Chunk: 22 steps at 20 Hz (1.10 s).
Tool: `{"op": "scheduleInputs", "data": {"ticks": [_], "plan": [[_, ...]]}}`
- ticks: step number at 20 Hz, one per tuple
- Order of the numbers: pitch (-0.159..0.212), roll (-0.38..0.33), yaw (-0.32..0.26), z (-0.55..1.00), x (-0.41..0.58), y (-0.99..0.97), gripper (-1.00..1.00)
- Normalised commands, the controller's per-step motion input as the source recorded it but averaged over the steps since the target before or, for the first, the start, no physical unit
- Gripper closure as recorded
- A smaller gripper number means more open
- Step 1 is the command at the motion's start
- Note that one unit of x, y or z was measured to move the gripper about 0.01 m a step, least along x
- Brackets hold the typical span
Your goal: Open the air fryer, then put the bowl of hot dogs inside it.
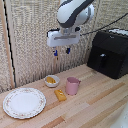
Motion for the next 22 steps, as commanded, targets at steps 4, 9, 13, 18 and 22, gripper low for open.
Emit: {"op": "scheduleInputs", "data": {"ticks": [4,9,13,18,22], "plan": [[0.0,-0.012,-0.375,0.02,0.015,-0.02,-1.0],[0.0,-0.01,-0.375,0.03,0.025,-0.02,-1.0],[0.0,-0.045,-0.375,0.04,0.045,-0.02,-1.0],[0.0,-0.122,-0.366,0.0,0.039,-0.05,-1.0],[0.006,-0.199,-0.31,0.0,0.014,-0.09,-1.0]]}}
